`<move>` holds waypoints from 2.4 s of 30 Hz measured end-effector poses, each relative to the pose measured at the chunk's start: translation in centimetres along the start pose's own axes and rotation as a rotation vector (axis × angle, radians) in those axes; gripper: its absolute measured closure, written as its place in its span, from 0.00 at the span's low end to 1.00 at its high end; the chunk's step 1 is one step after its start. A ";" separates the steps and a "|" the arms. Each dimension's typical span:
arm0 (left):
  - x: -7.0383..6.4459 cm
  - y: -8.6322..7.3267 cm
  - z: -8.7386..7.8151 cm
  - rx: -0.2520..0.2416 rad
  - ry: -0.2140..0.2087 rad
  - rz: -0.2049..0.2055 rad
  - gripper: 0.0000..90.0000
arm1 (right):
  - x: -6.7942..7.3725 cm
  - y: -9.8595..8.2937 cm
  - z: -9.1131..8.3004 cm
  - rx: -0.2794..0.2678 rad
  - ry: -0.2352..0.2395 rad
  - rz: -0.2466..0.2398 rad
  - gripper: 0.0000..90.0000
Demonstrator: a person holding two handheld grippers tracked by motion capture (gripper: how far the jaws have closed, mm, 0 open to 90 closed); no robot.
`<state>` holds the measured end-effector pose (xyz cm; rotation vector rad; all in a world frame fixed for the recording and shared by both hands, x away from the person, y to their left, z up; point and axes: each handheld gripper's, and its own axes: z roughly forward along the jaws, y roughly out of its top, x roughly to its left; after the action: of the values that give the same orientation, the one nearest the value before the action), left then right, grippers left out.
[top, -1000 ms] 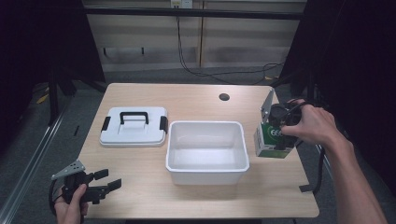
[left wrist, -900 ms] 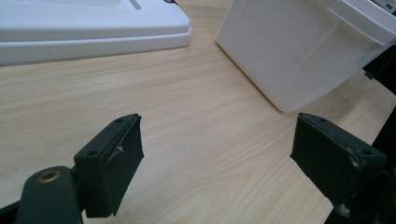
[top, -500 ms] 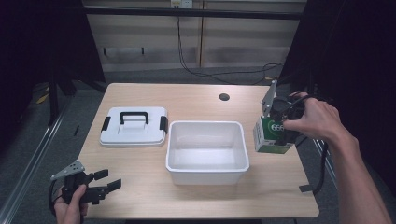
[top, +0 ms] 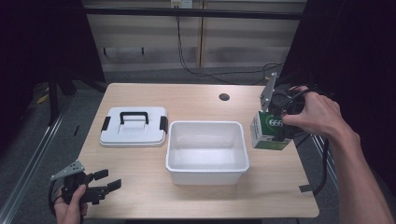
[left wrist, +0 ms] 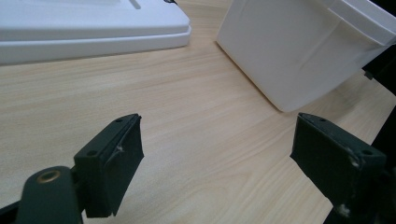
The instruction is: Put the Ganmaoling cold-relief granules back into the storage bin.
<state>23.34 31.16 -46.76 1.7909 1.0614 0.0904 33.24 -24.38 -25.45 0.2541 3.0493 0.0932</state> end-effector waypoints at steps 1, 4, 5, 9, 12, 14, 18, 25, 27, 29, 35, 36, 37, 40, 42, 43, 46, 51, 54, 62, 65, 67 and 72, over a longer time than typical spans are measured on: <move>0.0 0.0 0.0 0.000 0.001 -0.002 0.18 | 0.0 0.2 -0.1 -0.001 0.001 -0.001 0.18; 0.0 0.0 0.1 0.006 0.003 0.004 0.18 | -0.1 0.7 -0.2 -0.010 -0.013 0.002 0.18; 0.0 0.0 0.0 0.007 0.001 0.005 0.18 | -0.2 1.2 -0.3 -0.021 -0.012 0.000 0.18; 0.1 0.0 0.0 0.002 0.002 -0.002 0.18 | -0.5 2.3 -0.4 -0.033 -0.007 -0.014 0.18; 0.0 0.0 0.0 0.001 0.001 0.001 0.18 | -0.5 2.9 -0.4 -0.028 0.002 -0.018 0.18; 0.0 0.0 0.0 -0.001 0.002 -0.002 0.18 | -0.6 3.4 -0.4 -0.037 0.010 -0.024 0.18; 0.0 0.0 0.0 0.003 0.002 0.000 0.18 | -0.6 4.3 0.0 -0.029 0.020 -0.029 0.18; 0.1 0.0 0.0 0.002 0.000 0.001 0.18 | -0.6 5.8 0.4 -0.014 0.028 -0.057 0.18; 0.0 0.0 0.0 0.002 -0.001 0.001 0.18 | -0.6 5.9 0.4 -0.019 0.029 -0.059 0.18; 0.0 0.0 -0.1 0.001 -0.002 -0.002 0.18 | -0.6 6.2 0.4 -0.023 0.034 -0.051 0.18; 0.0 0.0 -0.1 0.002 -0.002 -0.001 0.18 | -0.6 7.1 0.6 -0.019 0.041 -0.055 0.18; 0.1 0.0 -0.1 0.002 -0.003 -0.002 0.18 | -0.6 7.3 0.6 -0.022 0.039 -0.062 0.18; 0.1 0.0 -0.1 0.001 -0.003 -0.003 0.18 | -0.7 7.5 0.6 -0.024 0.042 -0.061 0.18; 0.1 0.0 -0.1 0.001 -0.004 0.000 0.18 | -0.7 8.2 0.7 -0.025 0.039 -0.069 0.18; 0.0 0.0 0.0 0.002 -0.005 0.000 0.18 | -0.7 8.7 0.8 -0.027 0.041 -0.079 0.18; 0.0 0.0 -0.1 0.001 -0.005 0.000 0.18 | -0.7 8.9 0.8 -0.030 0.040 -0.077 0.18; 0.1 -0.1 -0.1 -0.002 -0.001 -0.002 0.18 | -0.7 9.4 1.2 -0.028 0.046 -0.079 0.18; 0.0 0.0 -0.1 0.000 -0.002 -0.004 0.18 | -0.8 10.0 1.9 -0.012 0.049 -0.091 0.18; 0.0 0.0 -0.1 0.001 -0.003 -0.005 0.18 | -0.9 10.6 2.3 -0.011 0.059 -0.093 0.18; 0.0 0.0 -0.1 -0.004 -0.001 -0.002 0.18 | -1.0 11.3 3.8 0.017 0.071 -0.109 0.18; 0.0 0.0 -0.2 -0.005 -0.001 -0.001 0.18 | -1.1 11.4 4.8 0.024 0.079 -0.111 0.18; 0.0 0.0 -0.1 -0.005 -0.002 -0.003 0.18 | -1.2 11.4 5.1 0.026 0.086 -0.112 0.18; 0.0 0.0 -0.1 -0.001 -0.004 -0.005 0.18 | -1.2 11.3 6.1 0.031 0.093 -0.101 0.18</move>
<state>23.29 31.26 -46.74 1.7868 1.0632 0.0846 36.79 -13.17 -30.69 0.0996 3.1513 0.0529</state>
